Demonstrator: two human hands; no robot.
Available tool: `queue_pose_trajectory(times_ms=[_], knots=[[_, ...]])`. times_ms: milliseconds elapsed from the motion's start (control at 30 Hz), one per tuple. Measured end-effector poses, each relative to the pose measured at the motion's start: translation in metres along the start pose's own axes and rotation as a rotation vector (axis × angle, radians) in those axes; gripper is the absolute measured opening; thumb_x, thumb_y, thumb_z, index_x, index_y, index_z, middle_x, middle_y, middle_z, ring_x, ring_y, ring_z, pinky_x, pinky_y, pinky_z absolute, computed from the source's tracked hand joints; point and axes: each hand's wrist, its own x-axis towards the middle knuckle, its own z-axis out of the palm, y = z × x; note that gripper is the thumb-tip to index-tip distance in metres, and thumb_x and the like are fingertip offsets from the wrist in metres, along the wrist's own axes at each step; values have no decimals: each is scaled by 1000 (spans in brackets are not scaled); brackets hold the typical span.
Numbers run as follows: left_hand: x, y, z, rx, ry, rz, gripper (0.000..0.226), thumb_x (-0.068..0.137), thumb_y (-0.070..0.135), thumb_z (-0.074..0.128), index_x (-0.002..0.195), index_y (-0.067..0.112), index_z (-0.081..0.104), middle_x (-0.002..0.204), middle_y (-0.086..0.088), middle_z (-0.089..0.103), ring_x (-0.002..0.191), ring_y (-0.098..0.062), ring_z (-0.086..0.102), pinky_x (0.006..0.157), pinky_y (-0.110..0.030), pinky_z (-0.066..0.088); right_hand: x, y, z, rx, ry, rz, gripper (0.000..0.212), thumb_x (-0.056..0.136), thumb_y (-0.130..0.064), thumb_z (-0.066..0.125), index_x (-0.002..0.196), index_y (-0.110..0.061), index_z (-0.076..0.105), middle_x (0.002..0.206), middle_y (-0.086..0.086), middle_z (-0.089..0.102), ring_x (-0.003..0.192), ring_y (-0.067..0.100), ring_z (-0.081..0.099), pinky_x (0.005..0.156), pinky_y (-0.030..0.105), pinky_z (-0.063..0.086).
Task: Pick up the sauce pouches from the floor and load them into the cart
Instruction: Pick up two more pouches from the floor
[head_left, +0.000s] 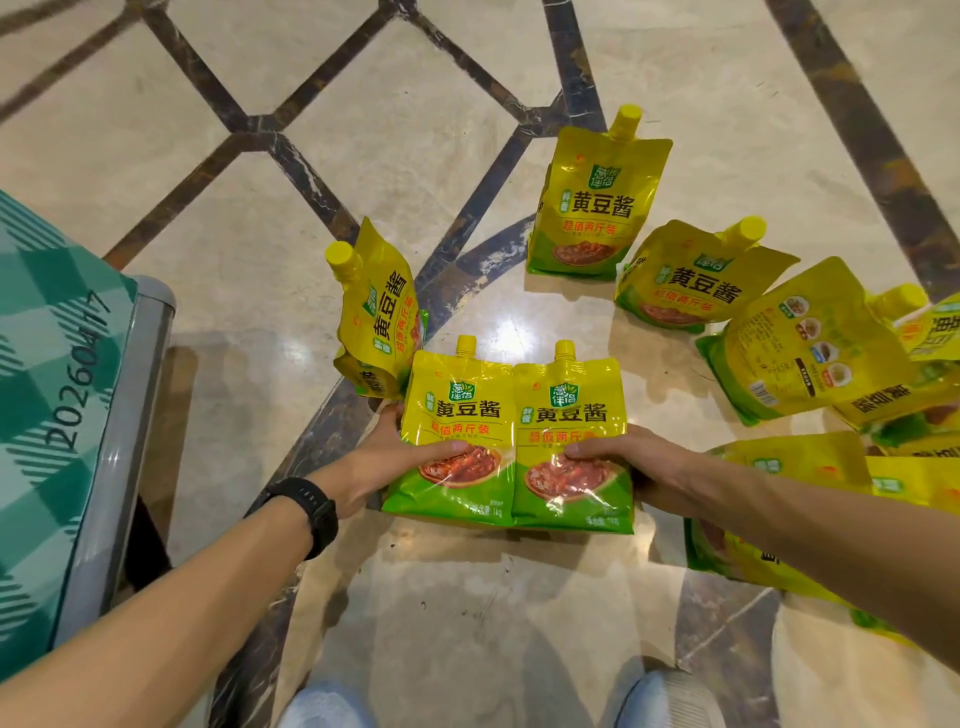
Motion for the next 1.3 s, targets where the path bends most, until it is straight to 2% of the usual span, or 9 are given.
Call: queue_pose_trajectory(times_ms=[267,467,600,733,833,900,1000,1133,1300], knots=[[6,-14,0,-57,21,-22,121,37,46,100,141,26,41,125,4,69,110,-14,69,96,-42,55,7,5,0,11,46,-30,54,65,-10,82,117,-7,67,107,15,74,101,37,70,85,42,58],[7,-18,8,-87,80,-12,88,66,16,91,140,23,44,124,3,69,107,-11,69,88,-31,57,8,1,-4,-5,27,7,52,70,-6,78,120,-6,65,110,16,73,103,37,69,85,41,58],[-17,-11,23,-186,139,1,90,57,16,91,136,15,46,124,-6,69,107,-18,70,86,-32,58,-6,-10,-8,-12,44,-34,57,65,-5,78,120,-4,65,105,13,75,89,29,73,69,31,60],[-58,11,35,-288,161,31,86,58,17,89,134,19,49,122,-6,71,107,-20,71,86,-36,59,-49,-36,-10,-9,31,-85,57,64,-6,77,120,-5,64,105,15,75,89,30,73,74,37,62],[-104,53,36,-291,151,55,69,69,7,84,129,21,54,114,-1,74,97,-14,73,75,-27,60,-108,-57,-7,15,15,-134,68,51,-20,91,115,-13,67,107,12,75,94,29,73,74,38,62],[-141,88,34,-293,143,67,62,67,10,84,120,26,58,106,3,77,91,-11,75,69,-24,59,-155,-75,0,42,16,-163,61,59,-14,84,117,-17,64,104,8,76,87,22,74,66,30,61],[-210,150,28,-298,147,56,77,53,24,86,125,22,57,105,3,77,94,-16,75,71,-30,60,-234,-107,14,102,30,-201,50,64,-4,73,112,-15,65,96,3,77,80,17,75,66,29,61],[-322,244,21,-267,154,36,83,55,22,84,132,16,55,110,-3,76,96,-20,74,69,-29,60,-359,-155,35,139,18,-225,66,50,1,85,113,-10,66,100,8,77,87,23,74,69,31,60],[-471,365,17,-215,146,42,95,46,32,97,131,22,55,111,-2,75,100,-23,73,83,-42,59,-545,-226,65,237,60,-263,70,42,-12,90,109,-11,67,102,10,76,89,27,74,69,31,59]])
